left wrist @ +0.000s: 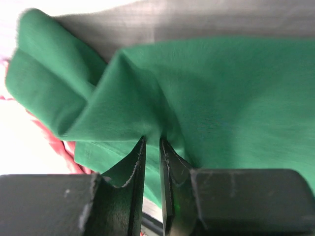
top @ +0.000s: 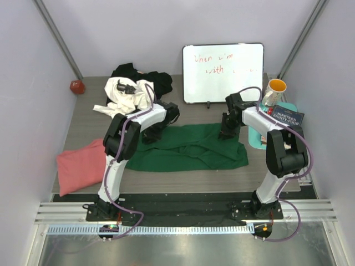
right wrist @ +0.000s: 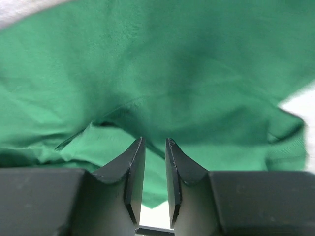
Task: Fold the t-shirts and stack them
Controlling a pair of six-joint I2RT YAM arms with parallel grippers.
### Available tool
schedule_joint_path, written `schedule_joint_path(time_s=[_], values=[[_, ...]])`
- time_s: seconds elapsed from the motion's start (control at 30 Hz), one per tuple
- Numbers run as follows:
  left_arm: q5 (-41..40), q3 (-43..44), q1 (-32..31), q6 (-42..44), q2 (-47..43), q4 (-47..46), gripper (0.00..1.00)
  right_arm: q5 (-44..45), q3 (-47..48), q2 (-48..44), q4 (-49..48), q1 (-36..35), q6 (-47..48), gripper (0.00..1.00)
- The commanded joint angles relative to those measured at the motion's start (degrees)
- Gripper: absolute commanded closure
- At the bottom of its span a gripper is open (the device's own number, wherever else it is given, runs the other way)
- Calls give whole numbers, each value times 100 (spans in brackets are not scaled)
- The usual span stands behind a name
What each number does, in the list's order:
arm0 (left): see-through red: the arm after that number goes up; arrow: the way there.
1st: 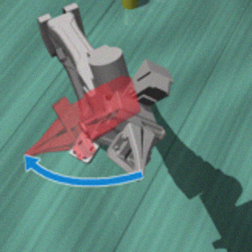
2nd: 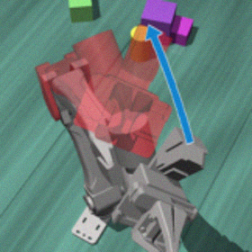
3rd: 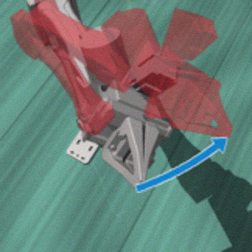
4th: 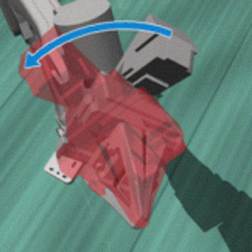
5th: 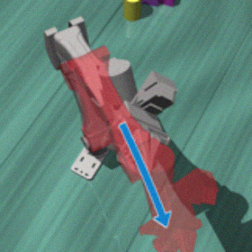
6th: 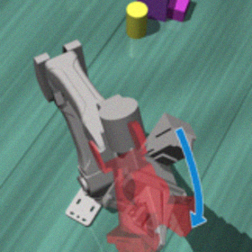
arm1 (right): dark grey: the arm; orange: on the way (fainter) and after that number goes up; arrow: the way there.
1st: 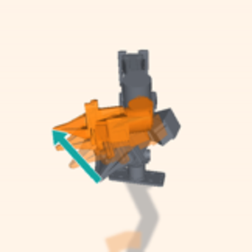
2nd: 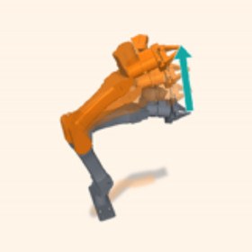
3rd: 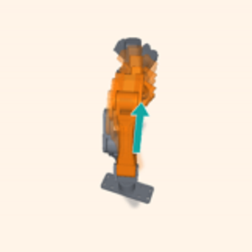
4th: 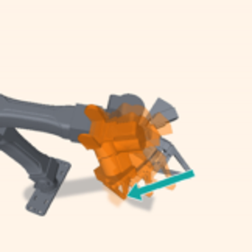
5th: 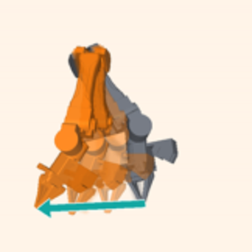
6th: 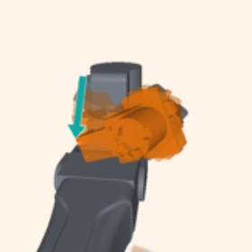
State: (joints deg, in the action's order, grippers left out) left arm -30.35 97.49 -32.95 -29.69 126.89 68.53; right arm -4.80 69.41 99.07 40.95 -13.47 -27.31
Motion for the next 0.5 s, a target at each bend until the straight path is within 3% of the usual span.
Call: schedule_joint_path(time_s=[0.0, 0.47], values=[[-32, -300, 8, -54, -217, -156, 83, -425, -32, 130, -499, -111, 191, 70], [-120, -547, 69, 7, -173, -209, 83, -830, -94, -125, 149, -331, 454, 74]])
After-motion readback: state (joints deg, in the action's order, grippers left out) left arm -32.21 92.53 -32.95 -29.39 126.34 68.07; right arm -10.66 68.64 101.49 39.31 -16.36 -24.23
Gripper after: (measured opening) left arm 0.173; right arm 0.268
